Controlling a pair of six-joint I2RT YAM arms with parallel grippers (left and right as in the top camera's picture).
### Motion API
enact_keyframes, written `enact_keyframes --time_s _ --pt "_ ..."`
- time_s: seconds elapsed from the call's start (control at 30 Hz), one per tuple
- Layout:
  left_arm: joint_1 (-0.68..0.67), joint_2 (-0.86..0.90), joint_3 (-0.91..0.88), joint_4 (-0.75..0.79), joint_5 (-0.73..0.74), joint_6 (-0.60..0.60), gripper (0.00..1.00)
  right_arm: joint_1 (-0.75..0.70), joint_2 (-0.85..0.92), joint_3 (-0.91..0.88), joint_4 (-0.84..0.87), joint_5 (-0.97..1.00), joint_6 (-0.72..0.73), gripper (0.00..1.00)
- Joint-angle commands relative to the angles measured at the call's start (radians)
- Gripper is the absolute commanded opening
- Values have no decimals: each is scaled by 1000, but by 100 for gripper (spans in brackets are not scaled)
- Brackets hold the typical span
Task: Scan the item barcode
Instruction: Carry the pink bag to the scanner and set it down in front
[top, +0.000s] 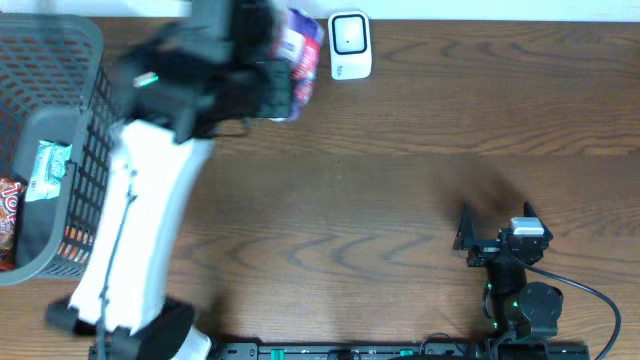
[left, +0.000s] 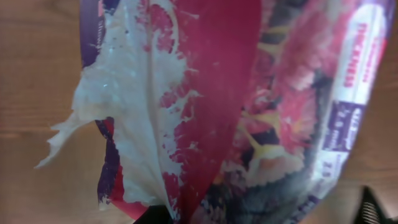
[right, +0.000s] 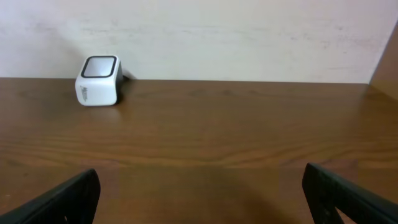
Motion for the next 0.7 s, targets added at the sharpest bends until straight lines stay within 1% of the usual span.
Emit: enact_keyframes --time_s 0.0,0.07,0.23,0.3,0.47,0.57,0.63,0.67 --pt "-48 82 -11 -2 -195 -145 7 7 -6 -2 -3 -1 7 99" --pt "-67 145 -19 -3 -230 -212 8 7 -6 -2 -3 -1 7 99" --pt "-102 315 -22 -10 -216 -342 7 7 -6 -2 -3 -1 7 99" --pt "-129 402 -22 -11 -212 -357 7 7 -6 -2 -3 -1 7 99" --pt "-186 517 -22 -8 -213 -357 8 7 -6 -2 -3 -1 7 99" --pt "-210 554 -22 3 -214 -357 16 7 -6 -2 -3 -1 7 99" --pt "-216 559 -22 9 -213 -357 17 7 -6 -2 -3 -1 7 99" --pt "-216 558 -21 13 -213 -357 50 7 -6 -2 -3 -1 7 99"
